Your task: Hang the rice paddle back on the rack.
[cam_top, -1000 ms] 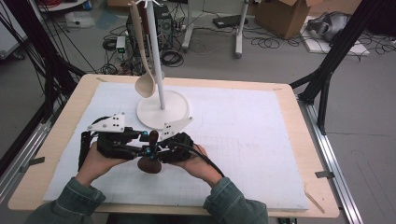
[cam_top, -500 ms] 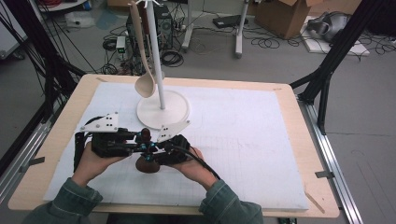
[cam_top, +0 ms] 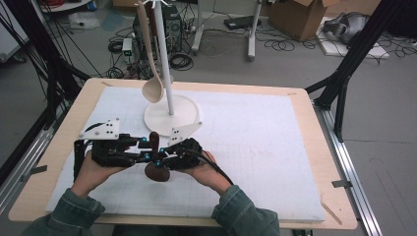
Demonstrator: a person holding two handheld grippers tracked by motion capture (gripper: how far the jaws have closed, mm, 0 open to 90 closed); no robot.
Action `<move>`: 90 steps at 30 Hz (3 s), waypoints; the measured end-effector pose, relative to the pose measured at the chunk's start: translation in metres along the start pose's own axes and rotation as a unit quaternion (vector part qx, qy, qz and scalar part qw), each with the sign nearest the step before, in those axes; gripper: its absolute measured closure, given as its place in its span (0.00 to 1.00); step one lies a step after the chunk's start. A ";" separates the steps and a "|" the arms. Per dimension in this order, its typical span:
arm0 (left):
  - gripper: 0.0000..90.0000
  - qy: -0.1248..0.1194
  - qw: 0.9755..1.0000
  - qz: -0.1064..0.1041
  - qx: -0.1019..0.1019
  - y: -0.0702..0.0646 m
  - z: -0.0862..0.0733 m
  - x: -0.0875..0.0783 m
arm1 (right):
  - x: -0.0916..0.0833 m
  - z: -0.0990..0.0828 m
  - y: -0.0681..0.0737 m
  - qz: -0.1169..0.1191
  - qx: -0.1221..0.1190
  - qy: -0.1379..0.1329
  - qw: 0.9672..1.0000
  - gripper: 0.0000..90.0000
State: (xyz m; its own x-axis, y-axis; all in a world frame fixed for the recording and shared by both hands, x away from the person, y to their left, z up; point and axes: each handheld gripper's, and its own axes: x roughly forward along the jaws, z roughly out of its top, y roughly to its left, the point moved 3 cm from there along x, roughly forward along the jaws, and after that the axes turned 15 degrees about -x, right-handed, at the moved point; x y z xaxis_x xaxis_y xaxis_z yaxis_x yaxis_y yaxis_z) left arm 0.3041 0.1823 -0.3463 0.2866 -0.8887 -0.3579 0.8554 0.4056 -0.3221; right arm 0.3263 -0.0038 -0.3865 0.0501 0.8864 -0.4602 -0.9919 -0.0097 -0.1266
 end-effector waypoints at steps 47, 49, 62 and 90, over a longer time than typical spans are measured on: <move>0.20 -0.014 0.989 0.135 -0.055 0.036 -0.057 -0.027 | -0.075 0.072 -0.106 -0.045 0.013 -0.003 0.999 0.86; 0.19 -0.014 0.989 0.136 -0.056 0.036 -0.057 -0.027 | -0.076 0.075 -0.109 -0.046 0.014 0.001 0.999 0.86; 0.16 -0.018 0.988 0.141 -0.056 0.037 -0.057 -0.029 | -0.086 0.101 -0.128 -0.053 0.005 0.002 0.999 0.86; 0.15 -0.026 0.987 0.144 -0.059 0.039 -0.056 -0.037 | -0.094 0.154 -0.165 -0.059 -0.007 0.016 0.998 0.86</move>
State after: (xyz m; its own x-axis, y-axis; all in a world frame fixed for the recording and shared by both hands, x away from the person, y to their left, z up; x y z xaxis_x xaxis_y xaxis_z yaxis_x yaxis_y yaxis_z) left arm 0.3032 0.2428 -0.3949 0.5349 -0.7411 -0.4058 0.6800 0.6626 -0.3139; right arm 0.4674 -0.0142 -0.1875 0.1707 0.8669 -0.4684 -0.9772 0.0879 -0.1935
